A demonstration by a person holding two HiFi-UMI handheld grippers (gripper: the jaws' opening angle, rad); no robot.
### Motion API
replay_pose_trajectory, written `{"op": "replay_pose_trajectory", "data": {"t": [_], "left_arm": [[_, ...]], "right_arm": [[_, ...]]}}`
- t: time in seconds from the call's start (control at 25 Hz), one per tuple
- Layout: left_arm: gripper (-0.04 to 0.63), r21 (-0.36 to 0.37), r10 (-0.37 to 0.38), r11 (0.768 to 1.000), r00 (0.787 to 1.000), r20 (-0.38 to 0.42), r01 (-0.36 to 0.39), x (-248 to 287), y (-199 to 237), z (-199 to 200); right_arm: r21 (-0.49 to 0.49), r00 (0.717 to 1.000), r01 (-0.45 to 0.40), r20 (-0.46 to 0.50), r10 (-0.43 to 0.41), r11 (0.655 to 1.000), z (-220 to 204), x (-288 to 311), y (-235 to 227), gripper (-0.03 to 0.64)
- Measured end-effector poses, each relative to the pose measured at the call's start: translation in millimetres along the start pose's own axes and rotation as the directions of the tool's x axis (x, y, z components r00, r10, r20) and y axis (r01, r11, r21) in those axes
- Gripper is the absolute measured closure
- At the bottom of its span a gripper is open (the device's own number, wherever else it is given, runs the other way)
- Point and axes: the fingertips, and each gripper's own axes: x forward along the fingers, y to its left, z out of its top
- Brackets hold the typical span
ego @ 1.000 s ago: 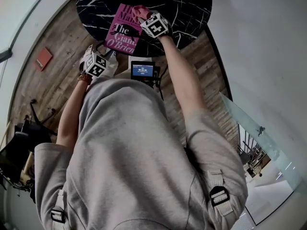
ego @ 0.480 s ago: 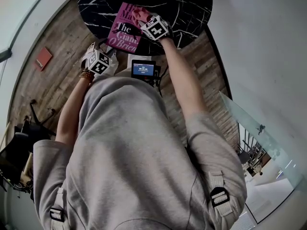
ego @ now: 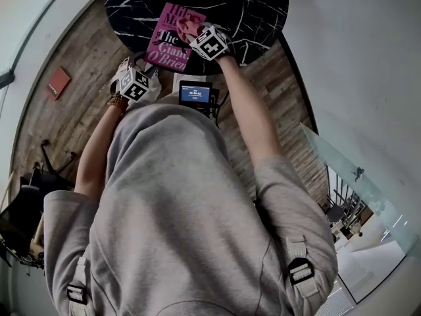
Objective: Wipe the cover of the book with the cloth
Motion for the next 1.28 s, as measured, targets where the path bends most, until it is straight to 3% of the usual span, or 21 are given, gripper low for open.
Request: {"op": "replay_pose_trajectory", "data": {"t": [0.48, 0.76, 1.04, 1.28], "left_arm": [[0.330, -0.001, -0.014, 1.000, 1.000, 0.004, 0.014, 0.8, 0.4, -0.3], [0.330, 0.004, -0.013, 1.000, 1.000, 0.008, 0.013, 1.5, 0.8, -0.2], [0.330, 0.094, 0.015, 0.995, 1.000, -0.006, -0.014, -1.8, -0.4, 5.1], [0.330, 0.087, 0.014, 0.996, 1.000, 0.001, -0.014, -1.0, 0.3, 4.1]], "right_arm": [[-0.060, 0.997, -0.066, -0.042, 0.063, 0.996, -8.7, -6.0, 36.4, 0.511], [-0.095, 0.981, -0.164, -0.118, 0.153, 0.982, -16.6, -6.6, 57.6, 0.512], [-0.116, 0.964, -0.245, -0.140, 0.228, 0.963, -23.7, -5.9, 81.2, 0.517], [-0.115, 0.949, -0.287, -0.171, 0.266, 0.951, -29.8, -10.9, 100.5, 0.518]]}}
